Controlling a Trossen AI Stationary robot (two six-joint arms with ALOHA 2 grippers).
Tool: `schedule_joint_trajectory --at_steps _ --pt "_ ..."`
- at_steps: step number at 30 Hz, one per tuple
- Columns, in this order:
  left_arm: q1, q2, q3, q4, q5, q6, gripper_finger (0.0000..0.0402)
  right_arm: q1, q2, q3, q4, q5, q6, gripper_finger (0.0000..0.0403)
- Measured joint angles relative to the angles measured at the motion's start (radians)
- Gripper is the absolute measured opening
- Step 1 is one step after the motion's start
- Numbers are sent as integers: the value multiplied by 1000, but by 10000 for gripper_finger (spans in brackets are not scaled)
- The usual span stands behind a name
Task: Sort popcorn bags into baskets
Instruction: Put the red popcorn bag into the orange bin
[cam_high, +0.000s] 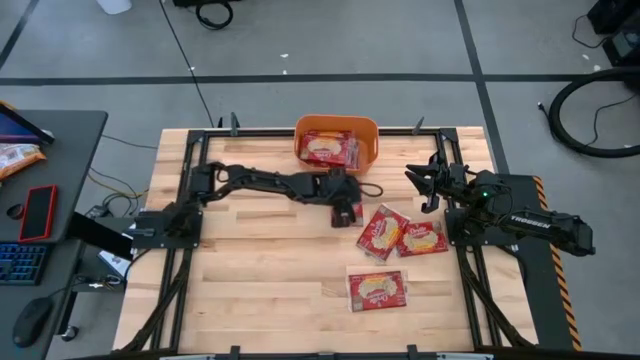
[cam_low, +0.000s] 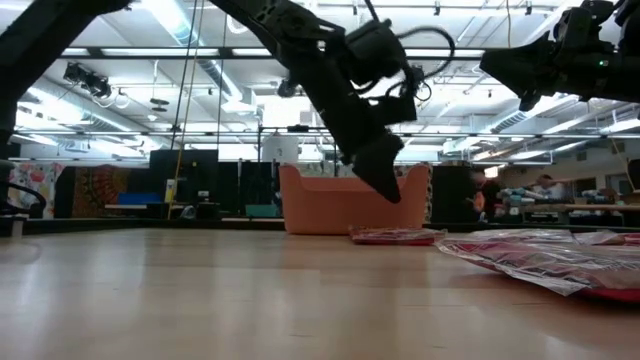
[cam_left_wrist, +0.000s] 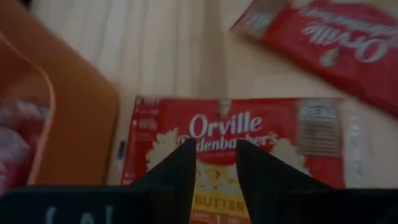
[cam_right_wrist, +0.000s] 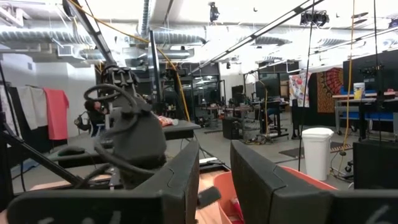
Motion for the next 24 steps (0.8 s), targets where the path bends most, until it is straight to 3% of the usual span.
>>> schedule_joint_trajectory --at_steps 3,6,9,15,24 --pt "0 36 73 -37 0 -54 130 0 0 0 0 0 0 96" --pt "-1 67 123 -70 65 -115 145 0 0 0 0 0 0 96" --pt "-2 97 136 -132 128 -161 152 0 0 0 0 0 0 96" --pt "7 95 128 -182 121 -291 153 0 0 0 0 0 0 96" --pt "3 117 131 -290 59 -153 153 0 0 0 0 0 0 96"
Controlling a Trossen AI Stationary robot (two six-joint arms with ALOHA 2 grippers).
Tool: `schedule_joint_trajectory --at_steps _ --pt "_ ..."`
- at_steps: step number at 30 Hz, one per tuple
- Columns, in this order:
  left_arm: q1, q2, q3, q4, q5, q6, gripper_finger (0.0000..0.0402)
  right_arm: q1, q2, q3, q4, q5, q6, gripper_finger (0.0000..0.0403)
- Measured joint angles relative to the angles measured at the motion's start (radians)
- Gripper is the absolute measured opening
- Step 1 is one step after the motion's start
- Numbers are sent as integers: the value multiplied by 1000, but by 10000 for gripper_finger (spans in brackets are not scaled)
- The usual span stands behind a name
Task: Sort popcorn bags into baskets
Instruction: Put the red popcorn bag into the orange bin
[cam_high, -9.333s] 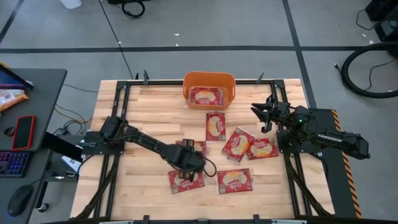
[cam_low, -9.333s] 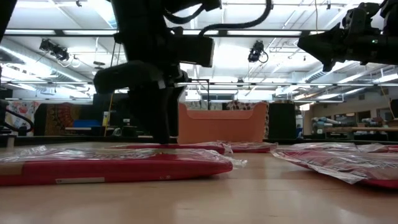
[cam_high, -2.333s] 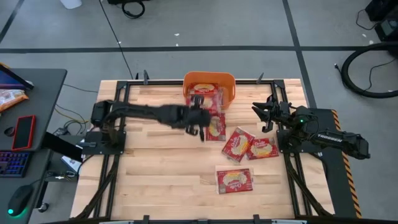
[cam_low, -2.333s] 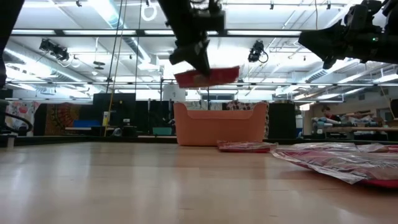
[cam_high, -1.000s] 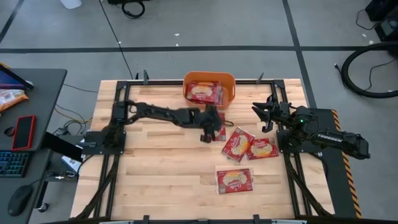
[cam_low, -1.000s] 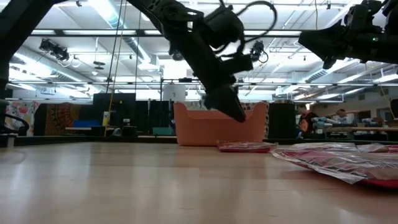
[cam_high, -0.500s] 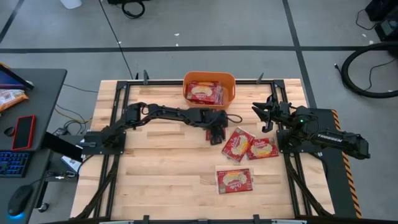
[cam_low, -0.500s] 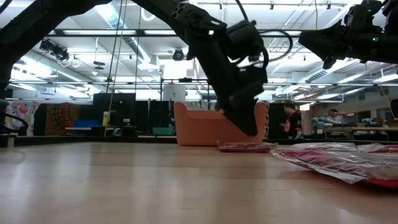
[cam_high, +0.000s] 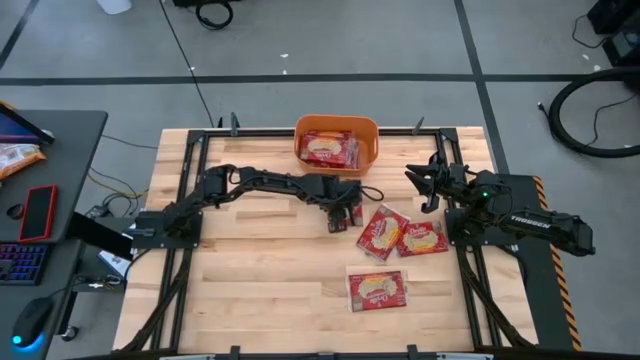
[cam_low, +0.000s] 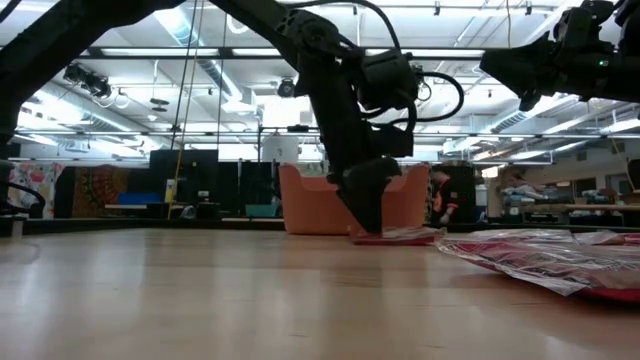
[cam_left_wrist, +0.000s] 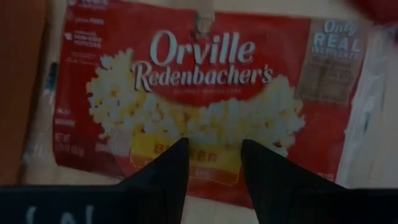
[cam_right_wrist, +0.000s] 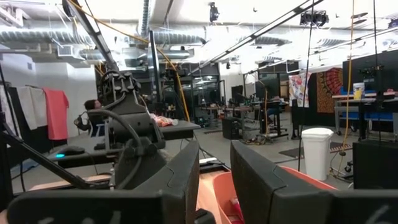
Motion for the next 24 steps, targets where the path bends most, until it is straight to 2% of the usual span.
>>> schedule_joint_trajectory --at_steps 5,8,19,22,24 --pt "3 15 2 -3 17 13 149 0 0 0 0 0 0 96" --pt "3 16 2 -13 36 142 136 0 0 0 -1 0 0 96" --pt "-1 13 1 -116 19 1027 105 0 0 0 0 0 0 96" --pt "-3 6 -2 -135 -74 1295 105 0 0 0 0 0 0 96" --pt "-11 2 -2 -135 -174 1363 105 0 0 0 0 0 0 96"
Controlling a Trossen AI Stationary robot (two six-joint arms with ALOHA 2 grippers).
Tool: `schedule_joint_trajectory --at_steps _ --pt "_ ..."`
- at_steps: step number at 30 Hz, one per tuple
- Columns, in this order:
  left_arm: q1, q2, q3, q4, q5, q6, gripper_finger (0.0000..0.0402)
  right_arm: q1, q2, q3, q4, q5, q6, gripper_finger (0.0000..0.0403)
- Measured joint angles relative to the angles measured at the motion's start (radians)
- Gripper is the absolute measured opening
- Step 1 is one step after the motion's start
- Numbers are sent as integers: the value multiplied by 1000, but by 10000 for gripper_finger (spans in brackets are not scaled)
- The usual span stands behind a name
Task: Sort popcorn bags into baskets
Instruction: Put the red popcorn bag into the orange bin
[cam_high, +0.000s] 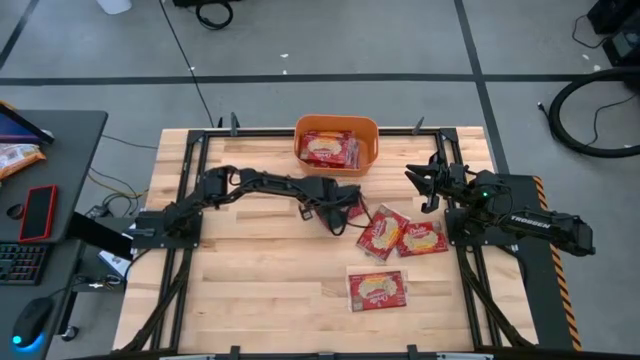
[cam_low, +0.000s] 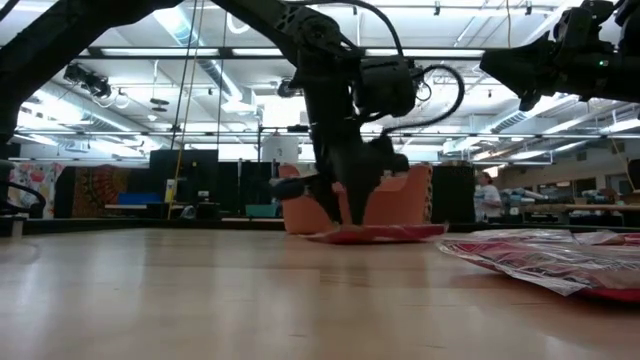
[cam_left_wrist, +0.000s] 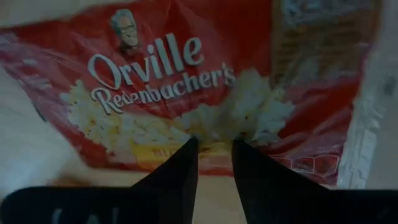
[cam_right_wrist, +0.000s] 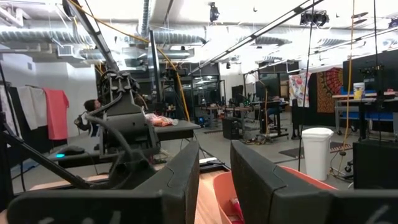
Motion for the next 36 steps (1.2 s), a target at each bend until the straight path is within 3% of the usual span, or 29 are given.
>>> schedule_joint_trajectory --at_steps 3,11,14,19,22,26,31,36 --pt "-3 -2 21 -23 -41 -74 105 0 0 0 0 0 0 96" --pt "-48 -101 59 5 139 -480 105 0 0 0 0 0 0 96" --pt "-65 -109 59 73 165 -707 105 0 0 0 0 0 0 96" --pt "-70 -85 39 216 128 -1212 112 0 0 0 0 0 0 96" --pt "-69 -62 37 245 121 -1372 129 0 0 0 0 0 0 96" --pt "-85 -42 37 277 67 -1421 170 0 0 0 1 0 0 96" --pt "-121 -14 40 274 -53 -1355 216 0 0 0 0 0 0 96" --pt "-147 29 38 248 -163 -1311 218 0 0 0 1 0 0 96"
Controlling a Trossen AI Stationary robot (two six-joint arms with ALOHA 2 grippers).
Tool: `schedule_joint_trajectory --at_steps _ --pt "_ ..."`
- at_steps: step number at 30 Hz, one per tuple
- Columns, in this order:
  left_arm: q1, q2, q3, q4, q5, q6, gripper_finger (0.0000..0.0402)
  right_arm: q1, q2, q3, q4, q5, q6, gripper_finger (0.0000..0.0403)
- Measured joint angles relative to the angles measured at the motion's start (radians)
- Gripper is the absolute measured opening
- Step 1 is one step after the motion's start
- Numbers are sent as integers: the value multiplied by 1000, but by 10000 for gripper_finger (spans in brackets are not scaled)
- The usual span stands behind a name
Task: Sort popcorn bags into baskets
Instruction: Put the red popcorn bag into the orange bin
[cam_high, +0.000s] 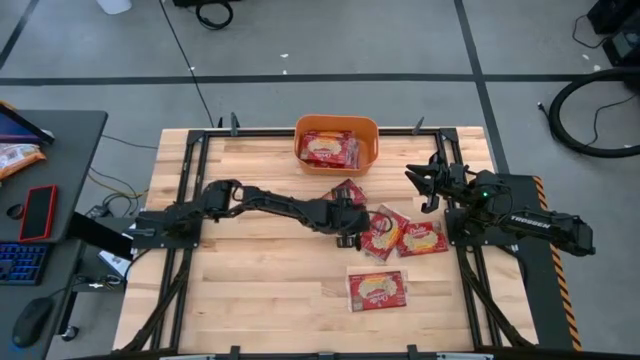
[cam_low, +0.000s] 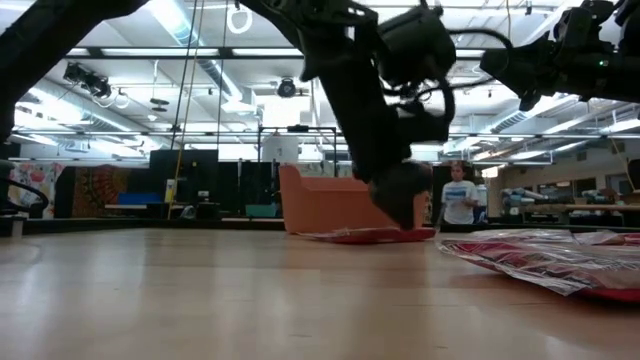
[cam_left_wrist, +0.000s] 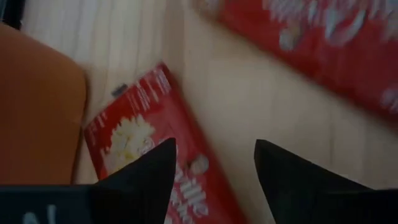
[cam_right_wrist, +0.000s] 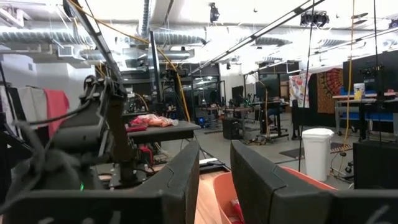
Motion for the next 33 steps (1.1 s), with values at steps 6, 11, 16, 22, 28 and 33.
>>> schedule_joint_trajectory --at_steps 6,11,16,22,28,33 --pt "-2 41 3 -30 -31 25 191 0 0 0 -2 0 0 96" --pt "1 44 3 -67 -55 38 154 0 0 0 -1 0 0 96" --pt "2 44 3 -130 -74 62 91 0 0 0 -1 0 0 96" --pt "3 37 2 -174 -70 64 11 0 0 0 -1 0 0 96" --pt "4 -26 -2 -207 -40 78 10 0 0 0 -1 0 0 96" --pt "10 -121 0 -209 14 76 6 0 0 0 -1 0 0 96"
